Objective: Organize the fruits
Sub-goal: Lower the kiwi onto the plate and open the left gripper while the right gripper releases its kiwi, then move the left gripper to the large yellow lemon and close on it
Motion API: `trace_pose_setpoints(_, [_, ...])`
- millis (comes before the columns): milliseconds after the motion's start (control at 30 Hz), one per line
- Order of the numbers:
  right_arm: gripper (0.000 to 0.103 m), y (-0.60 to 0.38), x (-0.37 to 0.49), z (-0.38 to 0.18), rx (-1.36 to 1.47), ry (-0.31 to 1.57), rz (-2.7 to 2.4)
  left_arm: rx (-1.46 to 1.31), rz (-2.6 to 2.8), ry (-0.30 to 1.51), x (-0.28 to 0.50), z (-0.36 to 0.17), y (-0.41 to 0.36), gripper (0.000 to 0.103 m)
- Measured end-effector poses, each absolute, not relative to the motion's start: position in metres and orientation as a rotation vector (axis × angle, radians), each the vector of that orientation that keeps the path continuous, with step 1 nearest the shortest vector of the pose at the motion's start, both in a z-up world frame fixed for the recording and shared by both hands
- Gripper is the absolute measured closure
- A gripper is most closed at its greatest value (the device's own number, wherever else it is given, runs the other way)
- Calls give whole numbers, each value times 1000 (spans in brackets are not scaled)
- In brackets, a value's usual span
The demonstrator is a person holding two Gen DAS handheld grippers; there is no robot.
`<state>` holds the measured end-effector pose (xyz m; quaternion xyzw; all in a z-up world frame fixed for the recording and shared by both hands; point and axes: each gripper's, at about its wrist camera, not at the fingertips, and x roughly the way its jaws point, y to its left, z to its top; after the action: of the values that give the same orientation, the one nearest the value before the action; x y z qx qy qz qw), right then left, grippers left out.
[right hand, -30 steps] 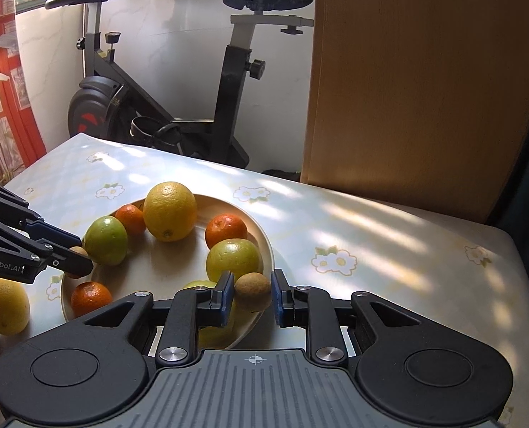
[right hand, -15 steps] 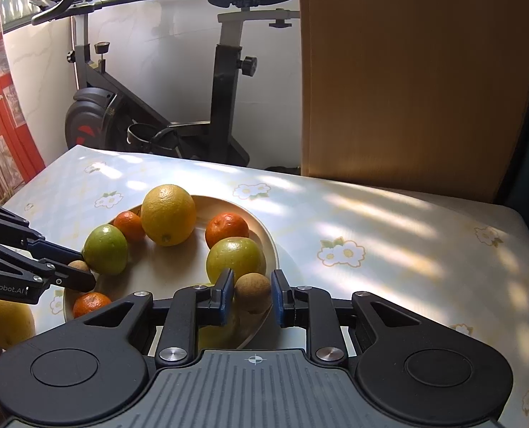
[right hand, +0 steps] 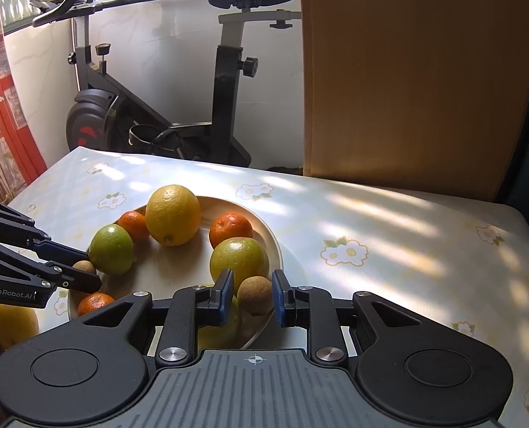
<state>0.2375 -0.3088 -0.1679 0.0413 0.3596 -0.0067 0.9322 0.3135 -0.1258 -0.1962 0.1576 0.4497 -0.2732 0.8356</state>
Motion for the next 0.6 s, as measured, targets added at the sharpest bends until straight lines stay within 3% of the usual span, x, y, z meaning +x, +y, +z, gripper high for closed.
trace_pose_setpoints(100, [80,-309,235,-166,94,731,-21,308,-588,945,311,-196,-123,73])
trace_pose_setpoints(233, [78,-308,228,-161,103,714,-31,250,-603,943,308,-188,-116,59])
trace_pose_setpoints(600, [77,-291,196,-147,123,680,-36,280,-617,842,276,-151,-95,59])
